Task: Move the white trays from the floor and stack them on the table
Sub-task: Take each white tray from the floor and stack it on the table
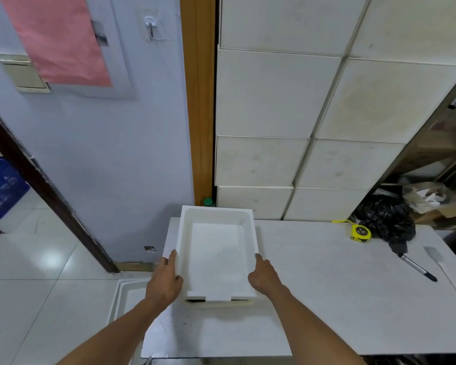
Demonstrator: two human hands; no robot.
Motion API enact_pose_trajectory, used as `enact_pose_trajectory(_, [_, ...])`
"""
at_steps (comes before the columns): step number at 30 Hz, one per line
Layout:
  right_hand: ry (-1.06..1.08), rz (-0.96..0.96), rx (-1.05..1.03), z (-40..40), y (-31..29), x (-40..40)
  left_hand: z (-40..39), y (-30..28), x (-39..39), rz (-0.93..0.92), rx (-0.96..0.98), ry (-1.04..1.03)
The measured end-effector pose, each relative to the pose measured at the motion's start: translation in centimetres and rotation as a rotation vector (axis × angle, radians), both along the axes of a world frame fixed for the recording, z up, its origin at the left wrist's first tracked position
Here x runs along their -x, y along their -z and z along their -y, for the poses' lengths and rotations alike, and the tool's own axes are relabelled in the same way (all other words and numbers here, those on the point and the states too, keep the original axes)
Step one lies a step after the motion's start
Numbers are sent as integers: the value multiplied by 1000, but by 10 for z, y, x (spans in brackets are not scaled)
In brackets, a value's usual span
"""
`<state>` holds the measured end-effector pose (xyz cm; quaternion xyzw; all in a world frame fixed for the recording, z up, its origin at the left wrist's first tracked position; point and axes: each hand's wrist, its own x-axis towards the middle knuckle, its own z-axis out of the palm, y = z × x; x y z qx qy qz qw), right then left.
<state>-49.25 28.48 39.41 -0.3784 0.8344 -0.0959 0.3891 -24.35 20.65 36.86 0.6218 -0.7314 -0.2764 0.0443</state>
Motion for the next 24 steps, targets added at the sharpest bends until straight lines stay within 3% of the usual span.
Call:
enact_pose_trajectory(14, [-57,-117,-65,30,-1,-5,18,5,-1,10,-33,40])
enact_pose_trajectory(24, [-227,-341,27,85,-16,-72,33,3,-48,-69,-24,-32])
